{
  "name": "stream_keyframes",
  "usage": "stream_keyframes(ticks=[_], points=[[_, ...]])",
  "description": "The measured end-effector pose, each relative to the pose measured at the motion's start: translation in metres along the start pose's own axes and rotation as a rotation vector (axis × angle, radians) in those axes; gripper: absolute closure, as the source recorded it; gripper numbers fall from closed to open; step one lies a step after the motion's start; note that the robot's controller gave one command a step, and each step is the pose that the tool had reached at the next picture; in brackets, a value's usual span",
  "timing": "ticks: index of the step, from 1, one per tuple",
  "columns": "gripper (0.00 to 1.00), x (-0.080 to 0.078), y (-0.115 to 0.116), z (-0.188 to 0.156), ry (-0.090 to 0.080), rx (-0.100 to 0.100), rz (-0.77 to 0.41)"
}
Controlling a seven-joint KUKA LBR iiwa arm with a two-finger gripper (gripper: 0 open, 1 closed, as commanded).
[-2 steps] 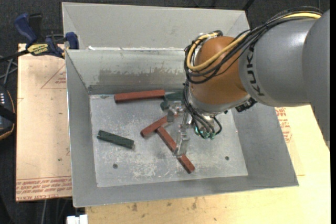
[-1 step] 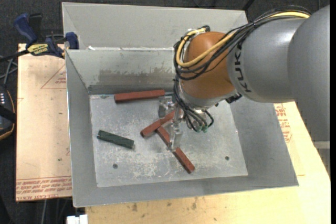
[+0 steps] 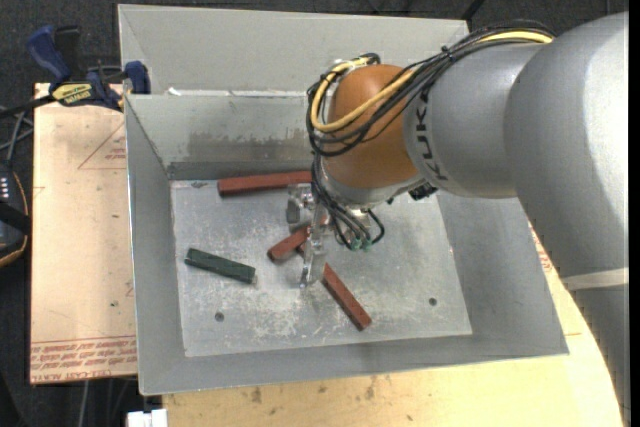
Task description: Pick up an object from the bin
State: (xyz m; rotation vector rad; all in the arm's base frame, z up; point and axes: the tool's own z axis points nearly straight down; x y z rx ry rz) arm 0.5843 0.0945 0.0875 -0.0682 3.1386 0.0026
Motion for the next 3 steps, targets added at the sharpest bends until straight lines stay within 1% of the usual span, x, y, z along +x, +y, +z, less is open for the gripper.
stream_keyframes(ticks=[1,2,3], points=[[1.00,-0.016,-0.007,0.017,-0.001,0.000,0.099],[1.00,-0.016,-0.007,0.017,-0.001,-0.001,0.099],[1.00,-0.007,-0.055,-0.162,-0.008,0.002,0.062]])
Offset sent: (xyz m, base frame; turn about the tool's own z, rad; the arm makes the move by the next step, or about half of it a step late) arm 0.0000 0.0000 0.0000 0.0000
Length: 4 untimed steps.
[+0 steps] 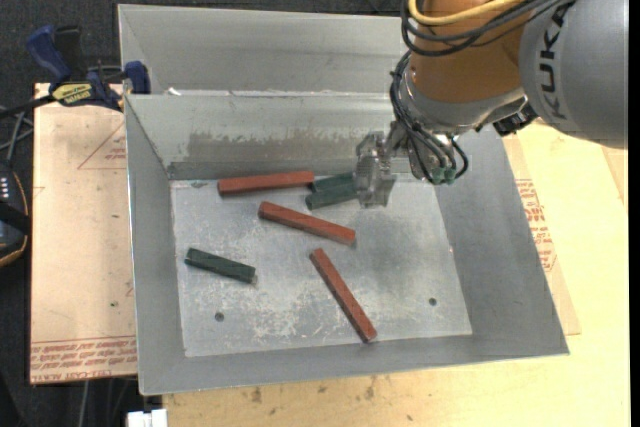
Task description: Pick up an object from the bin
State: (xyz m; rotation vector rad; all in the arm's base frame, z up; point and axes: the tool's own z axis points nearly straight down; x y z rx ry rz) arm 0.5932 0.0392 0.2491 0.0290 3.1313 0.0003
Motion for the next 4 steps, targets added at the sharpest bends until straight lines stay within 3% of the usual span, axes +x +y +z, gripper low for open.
stream_keyframes(ticks=[1,2,3,4], points=[[1.00,0.001,0.001,0.003,0.007,0.000,-0.001],[1.00,-0.008,0.017,0.019,0.003,0.000,0.066],[1.00,-0.009,0.041,0.041,0.012,-0.001,0.137],[1.00,0.022,0.054,0.081,0.006,-0.001,0.079]])
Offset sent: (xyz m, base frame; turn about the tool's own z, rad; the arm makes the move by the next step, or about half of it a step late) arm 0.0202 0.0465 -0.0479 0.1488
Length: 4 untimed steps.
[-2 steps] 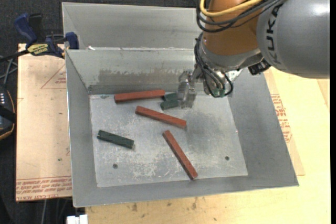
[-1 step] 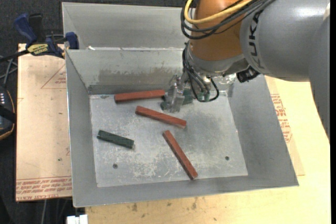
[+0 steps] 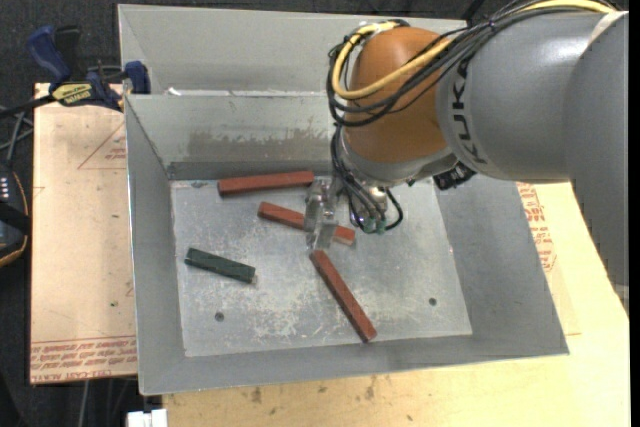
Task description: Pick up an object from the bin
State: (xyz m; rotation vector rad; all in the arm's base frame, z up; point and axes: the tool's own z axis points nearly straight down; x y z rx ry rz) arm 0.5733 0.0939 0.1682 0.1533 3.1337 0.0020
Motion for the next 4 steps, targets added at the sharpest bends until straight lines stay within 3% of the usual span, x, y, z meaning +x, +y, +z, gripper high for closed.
stream_keyframes(ticks=[1,2,3,4], points=[[0.00,-0.031,-0.031,0.039,0.002,0.001,-0.047],[0.00,-0.031,-0.031,0.039,0.002,0.000,-0.048],[1.00,-0.043,0.005,0.097,0.002,-0.001,0.104],[1.00,-0.042,0.005,0.097,0.003,-0.001,0.104]])
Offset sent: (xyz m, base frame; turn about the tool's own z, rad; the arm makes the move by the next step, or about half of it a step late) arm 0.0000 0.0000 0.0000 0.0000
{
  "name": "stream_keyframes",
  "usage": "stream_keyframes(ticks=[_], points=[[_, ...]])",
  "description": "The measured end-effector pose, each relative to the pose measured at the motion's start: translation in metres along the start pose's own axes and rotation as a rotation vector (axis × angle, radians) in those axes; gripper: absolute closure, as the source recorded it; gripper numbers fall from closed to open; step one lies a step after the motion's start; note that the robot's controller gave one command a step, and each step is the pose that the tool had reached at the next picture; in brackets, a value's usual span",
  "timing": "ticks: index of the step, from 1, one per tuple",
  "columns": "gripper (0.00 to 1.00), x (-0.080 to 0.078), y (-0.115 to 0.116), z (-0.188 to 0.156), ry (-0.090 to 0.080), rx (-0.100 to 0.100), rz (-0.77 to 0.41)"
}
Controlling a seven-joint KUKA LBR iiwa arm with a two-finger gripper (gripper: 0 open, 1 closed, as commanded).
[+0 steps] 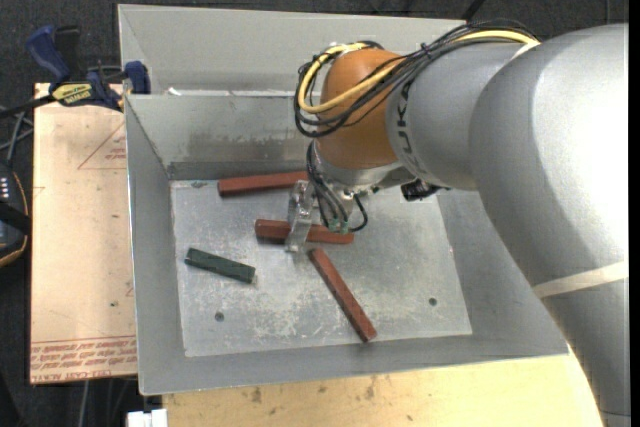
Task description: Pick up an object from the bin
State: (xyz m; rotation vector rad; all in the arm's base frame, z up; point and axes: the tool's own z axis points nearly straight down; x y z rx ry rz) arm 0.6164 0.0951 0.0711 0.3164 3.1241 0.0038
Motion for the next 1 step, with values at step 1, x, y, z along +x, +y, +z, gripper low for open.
stream_keyframes(ticks=[1], points=[[1.00,0.0183,0.0327,-0.2124,0.000,0.001,0.014]])
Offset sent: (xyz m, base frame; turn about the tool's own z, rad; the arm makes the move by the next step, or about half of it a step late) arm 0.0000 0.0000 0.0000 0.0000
